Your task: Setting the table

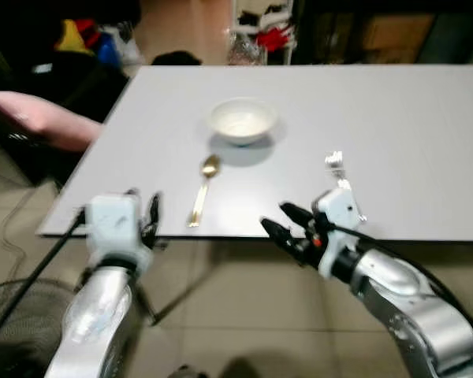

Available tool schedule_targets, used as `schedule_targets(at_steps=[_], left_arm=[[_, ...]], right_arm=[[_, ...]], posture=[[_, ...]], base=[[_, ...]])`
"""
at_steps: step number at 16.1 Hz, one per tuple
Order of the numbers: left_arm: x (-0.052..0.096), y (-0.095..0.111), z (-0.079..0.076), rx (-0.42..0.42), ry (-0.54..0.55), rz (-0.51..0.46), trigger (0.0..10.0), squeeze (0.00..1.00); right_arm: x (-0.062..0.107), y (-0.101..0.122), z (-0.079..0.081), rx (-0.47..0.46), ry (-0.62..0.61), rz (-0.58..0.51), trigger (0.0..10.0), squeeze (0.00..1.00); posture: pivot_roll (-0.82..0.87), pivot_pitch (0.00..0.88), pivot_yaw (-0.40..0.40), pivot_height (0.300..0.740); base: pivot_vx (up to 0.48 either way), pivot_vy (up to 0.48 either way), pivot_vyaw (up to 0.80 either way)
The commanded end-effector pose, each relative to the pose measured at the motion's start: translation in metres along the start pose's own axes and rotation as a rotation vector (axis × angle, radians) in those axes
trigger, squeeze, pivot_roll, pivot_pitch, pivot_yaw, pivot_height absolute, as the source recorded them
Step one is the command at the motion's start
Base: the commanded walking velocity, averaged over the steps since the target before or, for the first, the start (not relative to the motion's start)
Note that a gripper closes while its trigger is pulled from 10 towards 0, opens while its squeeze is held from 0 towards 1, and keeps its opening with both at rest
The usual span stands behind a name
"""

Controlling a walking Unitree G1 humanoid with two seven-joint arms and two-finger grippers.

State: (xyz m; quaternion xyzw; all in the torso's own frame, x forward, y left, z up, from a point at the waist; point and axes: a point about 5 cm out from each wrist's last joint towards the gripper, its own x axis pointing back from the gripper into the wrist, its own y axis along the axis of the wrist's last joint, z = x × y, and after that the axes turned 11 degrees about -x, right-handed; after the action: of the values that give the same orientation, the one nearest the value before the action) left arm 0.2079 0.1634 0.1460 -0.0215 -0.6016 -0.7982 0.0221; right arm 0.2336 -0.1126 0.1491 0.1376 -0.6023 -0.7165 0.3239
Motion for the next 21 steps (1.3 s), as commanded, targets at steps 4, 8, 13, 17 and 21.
schedule_targets(at_steps=[4,8,13,17,21], left_arm=[[0.027,0.0,0.004,0.009,0.054,0.046,10.0,0.0],[0.04,-0.003,0.003,-0.006,0.058,0.081,10.0,0.0],[0.039,-0.003,0.007,0.047,0.052,0.087,10.0,1.0],[0.037,-0.004,0.011,0.043,0.051,0.085,10.0,1.0],[0.034,-0.001,0.017,-0.064,0.067,0.06,10.0,1.0]], right_arm=[[0.003,-0.007,-0.014,-0.024,-0.095,-0.01,10.0,0.0],[0.002,-0.008,-0.01,-0.021,-0.079,-0.025,10.0,0.0],[0.004,-0.01,-0.013,-0.038,-0.121,-0.058,10.0,0.38],[0.007,-0.007,-0.013,-0.037,-0.109,-0.084,10.0,1.0],[0.004,-0.007,-0.01,-0.052,-0.089,-0.097,10.0,1.0]], posture=[[-0.05,0.0,0.03,0.74],[-0.04,0.0,0.03,0.74],[-0.04,0.0,0.053,0.74],[-0.05,0.0,0.063,0.74],[-0.03,0.0,0.05,0.74]], base=[[0.0,-0.48,0.0],[0.0,-0.48,0.0],[0.0,-0.48,0.42],[0.0,-0.48,0.8],[0.0,-0.12,0.8]])
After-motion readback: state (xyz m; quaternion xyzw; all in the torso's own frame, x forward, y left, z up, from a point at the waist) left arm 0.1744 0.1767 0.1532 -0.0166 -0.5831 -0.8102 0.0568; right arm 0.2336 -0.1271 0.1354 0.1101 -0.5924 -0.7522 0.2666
